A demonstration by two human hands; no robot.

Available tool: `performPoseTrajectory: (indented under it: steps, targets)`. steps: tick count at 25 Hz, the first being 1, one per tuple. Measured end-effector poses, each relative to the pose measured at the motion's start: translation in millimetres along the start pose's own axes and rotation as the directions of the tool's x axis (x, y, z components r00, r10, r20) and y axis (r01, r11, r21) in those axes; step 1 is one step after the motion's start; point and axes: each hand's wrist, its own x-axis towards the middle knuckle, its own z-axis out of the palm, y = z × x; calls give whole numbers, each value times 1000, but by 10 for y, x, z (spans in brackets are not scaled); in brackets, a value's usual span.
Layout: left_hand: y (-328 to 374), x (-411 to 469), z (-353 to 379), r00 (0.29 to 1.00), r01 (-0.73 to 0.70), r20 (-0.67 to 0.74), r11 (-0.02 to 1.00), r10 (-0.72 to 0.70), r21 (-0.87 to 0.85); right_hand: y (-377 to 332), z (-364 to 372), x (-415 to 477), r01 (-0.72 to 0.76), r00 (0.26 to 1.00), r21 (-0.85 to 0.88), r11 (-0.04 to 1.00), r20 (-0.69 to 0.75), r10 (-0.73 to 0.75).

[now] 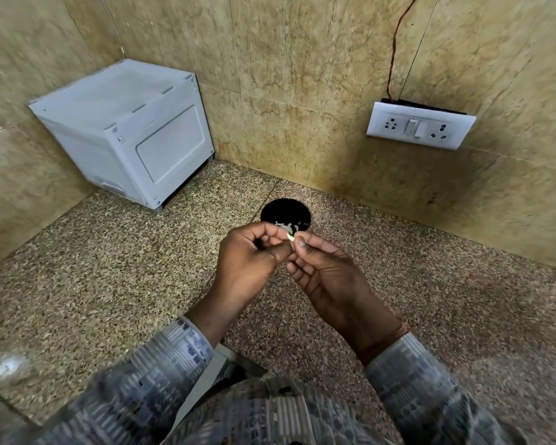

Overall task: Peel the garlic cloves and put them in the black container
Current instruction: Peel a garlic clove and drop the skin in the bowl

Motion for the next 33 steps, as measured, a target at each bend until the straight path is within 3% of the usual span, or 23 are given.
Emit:
performPoseTrajectory:
  steps: [3, 6, 9, 11, 14, 21, 24, 27, 29, 31, 33]
  targets:
    - [6, 39, -41, 998, -56, 27, 996, 54, 65, -34, -48, -1, 70, 998, -77, 995, -2, -71]
    - [-19, 67, -52, 998, 17, 62, 999, -14, -44, -77, -83, 3, 143, 990, -182, 973, 26, -141]
    - [-34, 125, -66, 969, 234, 123, 954, -213, -189, -136, -114, 5, 242, 970, -374, 895, 128, -208]
    - [11, 150, -89, 902, 425, 235, 843, -363, -329, -175, -134, 39, 280, 960, -477, 833, 159, -232]
    - [26, 198, -133, 837, 539, 352, 743, -419, -396, -188, -139, 139, 293, 954, -578, 762, 131, -268]
    - [-72, 389, -193, 847, 530, 332, 719, -416, -450, -56, -70, 374, 267, 961, -443, 856, 52, -273]
    - [-151, 529, -292, 878, 478, 265, 769, -399, -425, -30, -4, 459, 236, 969, -379, 895, 21, -247]
    - [-275, 645, -369, 925, 374, 187, 881, -332, -289, -23, 57, 501, 216, 974, -397, 892, 30, -223]
    - [-385, 701, -397, 958, 265, 149, 953, -244, -144, 20, 138, 567, 205, 972, -501, 841, 4, -235]
    - [-495, 708, -420, 981, 149, 123, 989, -149, 6, 102, 219, 652, 177, 961, -591, 787, -68, -267]
    - [-563, 691, -449, 989, 88, 115, 994, -95, 57, 172, 282, 718, 134, 955, -583, 801, -138, -260]
